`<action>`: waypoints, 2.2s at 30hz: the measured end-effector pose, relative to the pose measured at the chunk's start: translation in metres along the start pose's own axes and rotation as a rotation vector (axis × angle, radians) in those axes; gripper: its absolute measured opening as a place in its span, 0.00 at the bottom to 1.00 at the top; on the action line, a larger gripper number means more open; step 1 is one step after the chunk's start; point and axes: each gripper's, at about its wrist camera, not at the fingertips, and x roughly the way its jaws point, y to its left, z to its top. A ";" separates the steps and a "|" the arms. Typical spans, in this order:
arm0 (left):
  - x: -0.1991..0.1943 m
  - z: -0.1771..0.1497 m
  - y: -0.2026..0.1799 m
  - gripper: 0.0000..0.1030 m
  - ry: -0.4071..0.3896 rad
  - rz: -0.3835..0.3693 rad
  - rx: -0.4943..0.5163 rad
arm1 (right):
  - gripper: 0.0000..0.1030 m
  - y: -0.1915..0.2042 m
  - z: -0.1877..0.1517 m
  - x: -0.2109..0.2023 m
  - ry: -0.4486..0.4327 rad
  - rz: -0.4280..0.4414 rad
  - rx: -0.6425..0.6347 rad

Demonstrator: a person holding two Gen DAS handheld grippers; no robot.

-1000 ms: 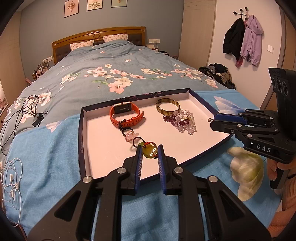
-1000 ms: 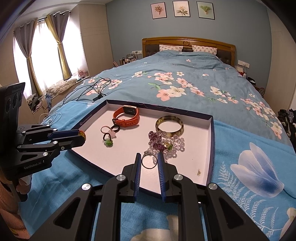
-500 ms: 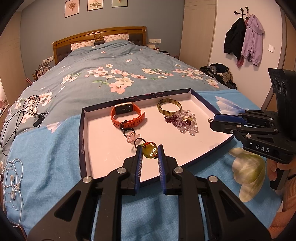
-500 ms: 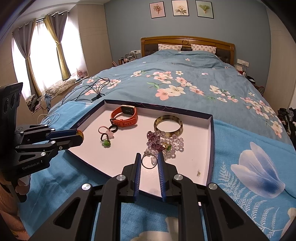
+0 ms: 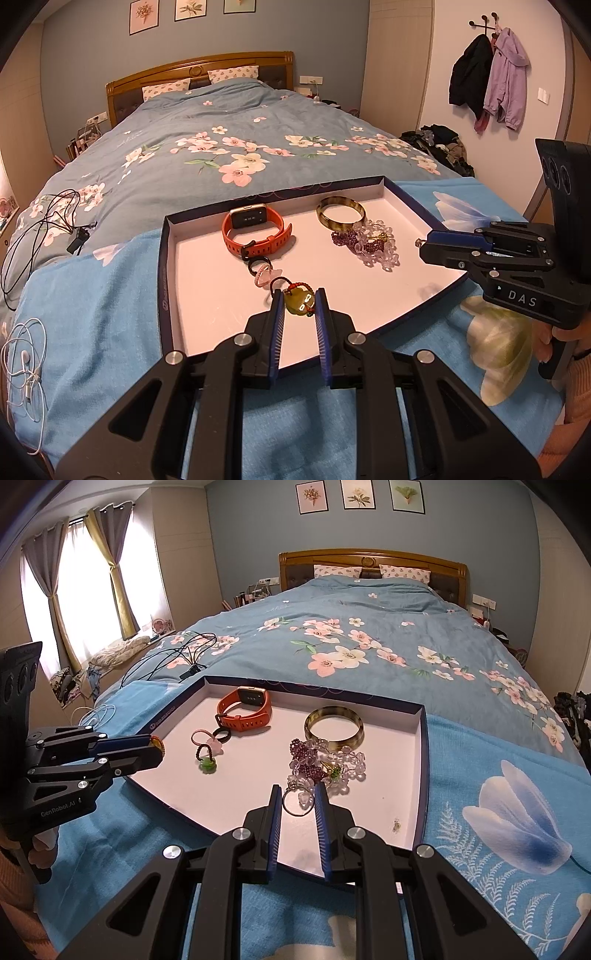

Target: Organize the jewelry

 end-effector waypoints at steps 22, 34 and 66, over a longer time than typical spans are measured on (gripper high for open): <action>0.009 -0.002 0.002 0.17 0.020 0.013 -0.011 | 0.15 -0.003 0.000 0.005 0.017 -0.003 0.010; 0.015 -0.002 0.003 0.17 0.031 0.024 -0.017 | 0.15 -0.003 0.000 0.007 0.021 -0.004 0.010; 0.029 -0.003 0.007 0.17 0.067 0.038 -0.039 | 0.16 -0.006 0.000 0.021 0.071 -0.012 0.029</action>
